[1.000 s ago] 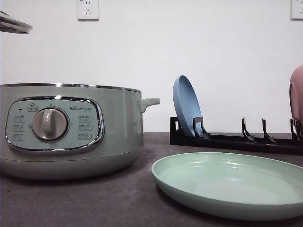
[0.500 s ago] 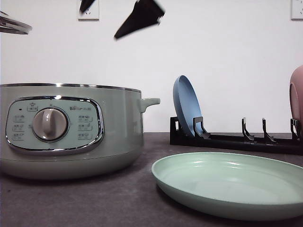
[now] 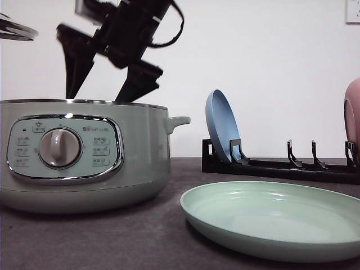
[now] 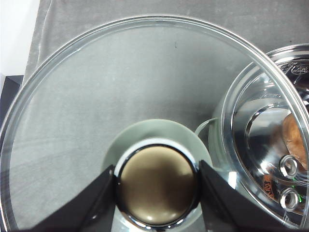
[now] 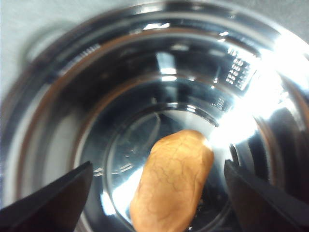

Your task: Transfer potato from steamer to green plate

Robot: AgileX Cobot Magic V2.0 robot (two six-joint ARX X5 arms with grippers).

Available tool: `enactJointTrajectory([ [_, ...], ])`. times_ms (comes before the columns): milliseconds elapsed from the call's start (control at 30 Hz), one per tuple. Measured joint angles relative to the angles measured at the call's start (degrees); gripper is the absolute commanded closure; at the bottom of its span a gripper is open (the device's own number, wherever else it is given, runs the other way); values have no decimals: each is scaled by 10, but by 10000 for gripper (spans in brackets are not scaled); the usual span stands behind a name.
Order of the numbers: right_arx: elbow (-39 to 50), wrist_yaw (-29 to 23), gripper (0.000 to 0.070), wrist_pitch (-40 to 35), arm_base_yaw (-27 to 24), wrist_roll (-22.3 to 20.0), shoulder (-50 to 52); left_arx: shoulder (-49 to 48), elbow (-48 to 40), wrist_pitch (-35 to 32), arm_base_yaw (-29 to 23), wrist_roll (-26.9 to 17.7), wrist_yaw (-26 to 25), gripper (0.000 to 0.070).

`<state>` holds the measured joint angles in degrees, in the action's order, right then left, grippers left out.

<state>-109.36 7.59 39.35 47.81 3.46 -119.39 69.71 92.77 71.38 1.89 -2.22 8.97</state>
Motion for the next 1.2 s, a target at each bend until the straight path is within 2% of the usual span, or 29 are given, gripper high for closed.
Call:
enactJointTrajectory([
  [167,0,-30,150,-7,5,0,-22,0,0,0,0,0,0,698],
  [933,0,-32,154,-13,5,0,-56,0,0,1,0,0,-1,699],
  [1200,0,-32,322,-7,6,0,-58,0,0,0,0,0,-1,699],
])
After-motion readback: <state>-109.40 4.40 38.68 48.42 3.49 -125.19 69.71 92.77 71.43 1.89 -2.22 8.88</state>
